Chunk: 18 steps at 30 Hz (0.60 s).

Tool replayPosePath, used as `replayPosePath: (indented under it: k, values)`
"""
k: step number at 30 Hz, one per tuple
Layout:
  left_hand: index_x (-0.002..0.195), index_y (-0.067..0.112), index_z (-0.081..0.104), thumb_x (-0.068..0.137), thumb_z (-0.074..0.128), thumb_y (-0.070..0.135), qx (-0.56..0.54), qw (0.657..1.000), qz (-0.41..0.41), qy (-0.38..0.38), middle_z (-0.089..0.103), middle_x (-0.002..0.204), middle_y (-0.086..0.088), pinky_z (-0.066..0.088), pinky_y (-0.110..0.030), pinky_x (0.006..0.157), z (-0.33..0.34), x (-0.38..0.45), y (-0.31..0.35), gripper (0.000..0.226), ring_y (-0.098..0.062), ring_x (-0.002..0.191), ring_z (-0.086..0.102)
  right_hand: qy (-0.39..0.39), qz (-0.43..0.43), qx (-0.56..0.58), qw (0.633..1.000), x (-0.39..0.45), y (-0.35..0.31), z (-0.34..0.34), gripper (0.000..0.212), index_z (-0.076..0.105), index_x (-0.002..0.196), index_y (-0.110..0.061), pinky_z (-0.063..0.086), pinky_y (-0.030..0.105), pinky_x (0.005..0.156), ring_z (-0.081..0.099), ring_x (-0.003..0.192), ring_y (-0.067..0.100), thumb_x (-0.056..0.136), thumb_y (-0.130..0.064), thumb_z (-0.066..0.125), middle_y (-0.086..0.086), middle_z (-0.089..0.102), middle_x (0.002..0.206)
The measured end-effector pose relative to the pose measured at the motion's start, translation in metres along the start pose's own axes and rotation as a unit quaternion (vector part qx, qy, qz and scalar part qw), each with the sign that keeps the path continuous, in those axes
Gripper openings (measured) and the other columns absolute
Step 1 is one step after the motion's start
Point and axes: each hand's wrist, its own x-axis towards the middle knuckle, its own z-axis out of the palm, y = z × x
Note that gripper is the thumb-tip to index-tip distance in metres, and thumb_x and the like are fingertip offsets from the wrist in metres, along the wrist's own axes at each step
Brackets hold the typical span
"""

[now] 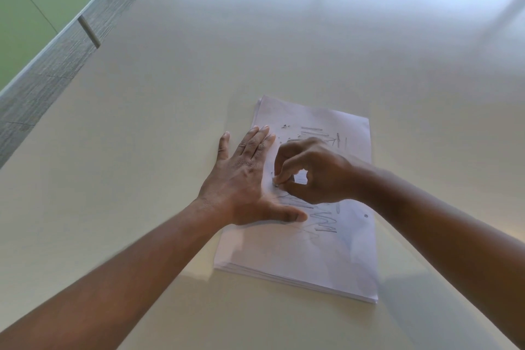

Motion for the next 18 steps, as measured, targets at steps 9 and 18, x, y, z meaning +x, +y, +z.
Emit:
replayPosePath:
  k: [9, 18]
  values:
    - [0.163, 0.017, -0.016, 0.05, 0.03, 0.111, -0.003, 1.0, 0.006, 0.007, -0.021, 0.17, 0.006, -0.017, -0.055, 0.123, 0.002, 0.0, 0.0, 0.154, -0.005, 0.152, -0.029, 0.046, -0.009, -0.036, 0.998, 0.01, 0.008, 0.001, 0.009, 0.075, 0.072, -0.01, 0.05, 0.029, 0.063, 0.062, 0.068, 0.017, 0.078, -0.004, 0.074, 0.002, 0.066, 0.077]
    - [0.162, 0.017, -0.017, 0.051, 0.032, 0.11, -0.006, 1.0, 0.006, 0.01, -0.022, 0.17, 0.006, -0.017, -0.055, 0.123, 0.002, 0.0, -0.002, 0.153, -0.005, 0.152, -0.029, 0.046, 0.002, -0.047, 0.998, 0.014, 0.01, -0.004, 0.009, 0.074, 0.07, -0.011, 0.05, 0.025, 0.06, 0.058, 0.063, 0.009, 0.078, -0.005, 0.074, -0.001, 0.065, 0.075]
